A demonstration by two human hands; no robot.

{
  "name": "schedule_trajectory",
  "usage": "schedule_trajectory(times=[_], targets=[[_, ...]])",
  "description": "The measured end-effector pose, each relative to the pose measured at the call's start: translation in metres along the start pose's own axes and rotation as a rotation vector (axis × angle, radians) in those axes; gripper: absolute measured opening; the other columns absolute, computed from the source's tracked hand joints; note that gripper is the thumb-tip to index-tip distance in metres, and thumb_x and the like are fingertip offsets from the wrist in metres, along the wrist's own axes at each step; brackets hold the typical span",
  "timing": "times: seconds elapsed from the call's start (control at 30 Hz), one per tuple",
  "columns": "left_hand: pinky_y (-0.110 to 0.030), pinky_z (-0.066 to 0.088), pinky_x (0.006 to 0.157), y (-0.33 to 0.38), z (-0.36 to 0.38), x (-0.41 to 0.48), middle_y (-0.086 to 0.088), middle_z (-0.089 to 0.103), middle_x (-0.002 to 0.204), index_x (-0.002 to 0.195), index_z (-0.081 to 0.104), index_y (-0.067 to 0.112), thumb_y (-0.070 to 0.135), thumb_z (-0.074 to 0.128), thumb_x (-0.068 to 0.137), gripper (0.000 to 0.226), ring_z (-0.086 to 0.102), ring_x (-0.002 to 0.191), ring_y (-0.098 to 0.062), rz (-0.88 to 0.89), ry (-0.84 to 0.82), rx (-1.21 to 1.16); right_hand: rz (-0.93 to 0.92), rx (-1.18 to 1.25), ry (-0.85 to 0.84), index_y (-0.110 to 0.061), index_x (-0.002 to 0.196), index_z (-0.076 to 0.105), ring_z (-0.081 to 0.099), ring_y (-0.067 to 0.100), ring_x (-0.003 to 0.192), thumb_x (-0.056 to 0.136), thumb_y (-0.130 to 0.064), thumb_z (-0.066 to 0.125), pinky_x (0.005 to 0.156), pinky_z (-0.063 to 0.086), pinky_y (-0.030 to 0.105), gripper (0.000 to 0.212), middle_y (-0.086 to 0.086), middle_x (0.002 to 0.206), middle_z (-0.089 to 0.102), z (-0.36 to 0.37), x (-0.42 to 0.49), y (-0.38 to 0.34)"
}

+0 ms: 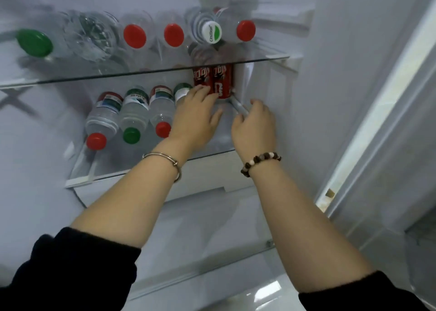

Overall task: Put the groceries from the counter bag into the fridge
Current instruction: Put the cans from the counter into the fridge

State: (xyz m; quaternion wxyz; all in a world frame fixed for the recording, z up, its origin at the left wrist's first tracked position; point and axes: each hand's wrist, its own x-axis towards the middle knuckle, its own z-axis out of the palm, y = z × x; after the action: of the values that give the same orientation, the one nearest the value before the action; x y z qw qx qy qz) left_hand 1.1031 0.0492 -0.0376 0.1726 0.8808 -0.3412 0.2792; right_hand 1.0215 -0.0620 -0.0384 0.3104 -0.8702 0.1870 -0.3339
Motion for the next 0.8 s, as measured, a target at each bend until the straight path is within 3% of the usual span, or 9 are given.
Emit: schedule_trajectory(times=[0.23, 0.4, 0.53, 0.8], targets=[[-0.041, 0.024, 0.113, 0.047, -0.018, -0.077, -0.019, 0.039, 0.145, 0.134, 0.047, 0.004, 0.029, 0.041, 0.092, 0.049, 0.033, 0.136, -0.033, 0.042, 0.102, -0.075, -0.039, 0.084, 0.085, -0.005, 0.137, 0.039, 0.034, 0.024, 0.133, 0.094, -0.022, 0.048, 0.109, 0.032, 0.038, 0.047, 0.011, 0.142, 0.042, -0.037, -0.064, 0.012], [-0.036, 0.019, 0.115, 0.088, -0.029, -0.121, -0.016, 0.035, 0.148, 0.138, 0.043, 0.005, 0.030, 0.038, 0.095, 0.050, 0.028, 0.139, -0.030, -0.019, 0.171, -0.196, 0.001, 0.146, 0.077, -0.008, 0.141, 0.034, 0.028, 0.020, 0.137, 0.095, -0.024, 0.045, 0.113, 0.026, 0.033, 0.049, 0.009, 0.147, 0.036, -0.079, -0.113, 0.018], [-0.034, 0.019, 0.116, 0.129, -0.025, -0.159, -0.015, 0.033, 0.150, 0.139, 0.041, 0.006, 0.034, 0.034, 0.096, 0.051, 0.027, 0.139, -0.028, -0.071, 0.106, -0.326, 0.006, 0.133, 0.037, -0.012, 0.142, 0.033, 0.025, 0.015, 0.139, 0.096, -0.023, 0.045, 0.110, 0.022, 0.024, 0.049, 0.005, 0.150, 0.031, -0.112, -0.158, 0.025], [-0.032, 0.019, 0.116, 0.207, -0.018, -0.231, -0.009, 0.030, 0.151, 0.141, 0.038, 0.010, 0.038, 0.028, 0.096, 0.054, 0.025, 0.140, -0.021, -0.119, -0.023, -0.531, 0.075, 0.007, -0.035, -0.006, 0.136, 0.040, 0.033, 0.020, 0.133, 0.094, -0.017, 0.047, 0.107, 0.026, 0.026, 0.044, 0.009, 0.143, 0.041, -0.169, -0.230, 0.066]])
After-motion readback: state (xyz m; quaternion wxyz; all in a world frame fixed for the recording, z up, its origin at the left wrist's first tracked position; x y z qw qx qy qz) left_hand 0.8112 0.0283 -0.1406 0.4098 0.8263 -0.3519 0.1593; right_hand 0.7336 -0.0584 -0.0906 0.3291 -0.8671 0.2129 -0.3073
